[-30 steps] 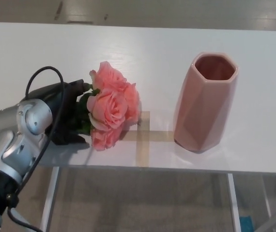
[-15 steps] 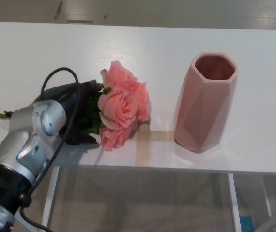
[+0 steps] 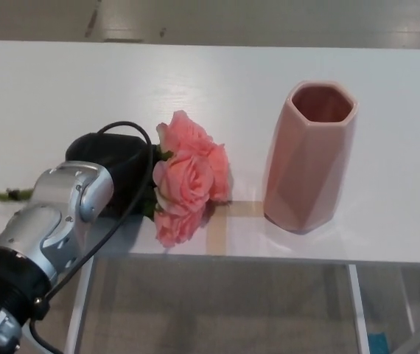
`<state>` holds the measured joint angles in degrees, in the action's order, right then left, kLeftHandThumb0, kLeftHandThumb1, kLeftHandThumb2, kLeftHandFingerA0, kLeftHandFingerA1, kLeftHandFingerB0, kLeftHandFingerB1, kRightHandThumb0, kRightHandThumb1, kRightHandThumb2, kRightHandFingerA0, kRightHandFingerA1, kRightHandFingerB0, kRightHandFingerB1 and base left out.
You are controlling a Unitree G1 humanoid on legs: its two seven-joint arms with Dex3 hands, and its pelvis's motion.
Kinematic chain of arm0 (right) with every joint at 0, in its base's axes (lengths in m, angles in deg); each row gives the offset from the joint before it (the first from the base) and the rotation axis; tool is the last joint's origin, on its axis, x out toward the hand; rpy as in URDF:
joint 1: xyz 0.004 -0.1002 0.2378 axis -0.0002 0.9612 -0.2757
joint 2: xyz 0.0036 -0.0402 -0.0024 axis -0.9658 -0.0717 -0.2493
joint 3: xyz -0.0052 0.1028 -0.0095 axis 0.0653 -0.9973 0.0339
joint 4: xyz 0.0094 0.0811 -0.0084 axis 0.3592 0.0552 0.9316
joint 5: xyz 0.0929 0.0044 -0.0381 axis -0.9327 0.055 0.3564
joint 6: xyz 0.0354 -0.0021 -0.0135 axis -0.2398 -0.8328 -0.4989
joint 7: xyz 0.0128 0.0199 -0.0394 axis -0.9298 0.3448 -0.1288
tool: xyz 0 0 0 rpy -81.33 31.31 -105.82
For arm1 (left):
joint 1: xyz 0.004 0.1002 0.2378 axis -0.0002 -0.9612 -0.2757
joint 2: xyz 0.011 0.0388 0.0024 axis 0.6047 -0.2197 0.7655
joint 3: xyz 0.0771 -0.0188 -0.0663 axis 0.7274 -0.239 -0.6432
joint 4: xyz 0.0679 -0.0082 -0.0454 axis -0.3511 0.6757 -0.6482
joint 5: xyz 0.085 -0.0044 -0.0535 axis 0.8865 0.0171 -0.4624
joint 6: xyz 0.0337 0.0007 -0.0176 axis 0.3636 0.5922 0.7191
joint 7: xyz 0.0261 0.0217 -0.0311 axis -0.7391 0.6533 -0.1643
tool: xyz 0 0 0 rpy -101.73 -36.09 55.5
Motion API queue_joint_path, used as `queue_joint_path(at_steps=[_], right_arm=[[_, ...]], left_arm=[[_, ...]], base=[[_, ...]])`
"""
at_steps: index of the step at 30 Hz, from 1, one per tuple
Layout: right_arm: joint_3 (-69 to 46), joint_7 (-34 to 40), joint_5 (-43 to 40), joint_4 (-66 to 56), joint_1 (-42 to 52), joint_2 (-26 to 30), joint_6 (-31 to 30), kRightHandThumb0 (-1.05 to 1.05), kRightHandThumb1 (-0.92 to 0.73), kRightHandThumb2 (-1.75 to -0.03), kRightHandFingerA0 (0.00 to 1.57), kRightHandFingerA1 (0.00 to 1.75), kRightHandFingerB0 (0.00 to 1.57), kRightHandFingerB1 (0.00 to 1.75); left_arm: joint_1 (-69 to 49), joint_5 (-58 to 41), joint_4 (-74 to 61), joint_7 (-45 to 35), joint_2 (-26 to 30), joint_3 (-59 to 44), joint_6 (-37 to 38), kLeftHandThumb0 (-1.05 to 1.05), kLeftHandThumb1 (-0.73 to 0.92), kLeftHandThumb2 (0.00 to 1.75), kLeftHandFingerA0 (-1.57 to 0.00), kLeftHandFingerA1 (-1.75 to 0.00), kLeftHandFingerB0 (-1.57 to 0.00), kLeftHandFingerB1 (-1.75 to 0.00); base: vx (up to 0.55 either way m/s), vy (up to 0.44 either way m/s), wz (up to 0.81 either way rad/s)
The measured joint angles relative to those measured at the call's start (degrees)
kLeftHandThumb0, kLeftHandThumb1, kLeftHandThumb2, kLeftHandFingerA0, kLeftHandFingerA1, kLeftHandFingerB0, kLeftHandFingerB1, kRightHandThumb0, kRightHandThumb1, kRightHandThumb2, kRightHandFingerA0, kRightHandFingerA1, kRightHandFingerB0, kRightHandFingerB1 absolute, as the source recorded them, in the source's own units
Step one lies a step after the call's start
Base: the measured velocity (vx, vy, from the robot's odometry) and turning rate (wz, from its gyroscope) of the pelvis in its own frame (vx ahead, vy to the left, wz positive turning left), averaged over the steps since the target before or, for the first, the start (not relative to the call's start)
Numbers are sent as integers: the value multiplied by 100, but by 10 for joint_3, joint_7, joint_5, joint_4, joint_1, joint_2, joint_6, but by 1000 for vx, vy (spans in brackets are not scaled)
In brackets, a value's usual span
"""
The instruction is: Use the left hand to pick up the rose and then lift and insert it into the pink vase.
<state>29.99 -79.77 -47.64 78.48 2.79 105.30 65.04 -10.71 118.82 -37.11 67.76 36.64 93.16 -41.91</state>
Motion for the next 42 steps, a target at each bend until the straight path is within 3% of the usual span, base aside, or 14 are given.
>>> queue_joint_path(at_steps=[1, 2, 5, 10, 11, 14, 20, 22, 23, 26, 27, 28, 34, 42], right_arm=[[0, 0, 0, 0, 0, 0, 0, -21, -57, -56, 68, 49, 59, 44], [0, -1, 0, 0, -1, 0, 0, -21, -57, -56, 69, 49, 60, 45], [0, -1, 0, 0, -3, 0, 0, -22, -57, -56, 69, 50, 60, 45], [1, -1, 0, 0, -7, 0, 0, -23, -56, -57, 67, 49, 61, 46], [1, -1, 0, 0, -8, 0, 0, -22, -57, -57, 68, 49, 61, 45], [1, -1, 0, 0, -8, 0, 0, -22, -57, -57, 68, 49, 61, 45], [1, -4, 0, 0, -9, 0, 0, -22, -57, -57, 70, 50, 60, 45], [1, -4, 0, 0, -10, 0, 0, -22, -57, -56, 70, 50, 60, 45], [1, -5, 0, 1, -10, 0, 0, -23, -57, -57, 70, 50, 60, 45], [1, -5, 0, 1, -11, 0, 0, -23, -57, -57, 70, 50, 60, 45], [1, -5, 0, 1, -11, 0, 0, -23, -57, -57, 70, 50, 60, 45], [1, -5, 0, 1, -11, 0, 0, -23, -57, -57, 70, 50, 60, 45], [3, -5, 2, 1, -12, 0, 0, -23, -56, -57, 68, 49, 60, 45], [4, -5, 2, 1, -9, 0, 0, -25, -56, -57, 68, 49, 61, 45]], left_arm=[[0, 0, 2, 4, 0, -1, 4, -28, 57, 86, -79, -118, -68, -62], [0, 0, 5, 9, -1, -2, 9, -23, 66, 61, -70, -140, -65, -43], [-2, 0, 5, 14, -2, -9, 17, -21, 67, 61, -71, -133, -55, -40], [-7, -4, 2, 17, -3, -30, 27, -21, 68, 62, -70, -137, -62, -42], [-9, -6, 1, 19, -2, -38, 33, -20, 69, 62, -67, -143, -77, -48], [-12, -7, -8, 30, 3, -57, 48, -18, 67, 61, -65, -150, -86, -64], [-3, -10, -43, 73, 18, -114, 88, -18, 71, 60, -67, -160, -83, -79], [11, -12, -53, 87, 24, -135, 107, -18, 72, 61, -69, -160, -86, -73], [16, -13, -55, 91, 25, -141, 113, -18, 73, 62, -73, -161, -83, -84], [39, -20, -65, 107, 30, -165, 143, -18, 73, 62, -73, -161, -83, -84], [45, -21, -67, 111, 30, -170, 150, -19, 73, 62, -77, -162, -76, -100], [51, -24, -70, 115, 30, -177, 158, -19, 73, 62, -77, -162, -76, -100], [74, -74, -97, 109, -12, -244, 165, -19, 81, 64, -79, -147, -72, -111], [94, -150, -129, 73, -83, -313, 135, -19, 84, 67, -80, -140, -74, -104]], base=[[0, 0, 0], [0, 0, 0], [0, 0, 0], [0, 0, 0], [0, 0, 0], [0, 0, 0], [0, 0, 0], [0, 0, 0], [0, 0, 0], [0, 0, 0], [0, 0, 0], [0, 0, 0], [0, 0, 0], [0, 0, 0]])
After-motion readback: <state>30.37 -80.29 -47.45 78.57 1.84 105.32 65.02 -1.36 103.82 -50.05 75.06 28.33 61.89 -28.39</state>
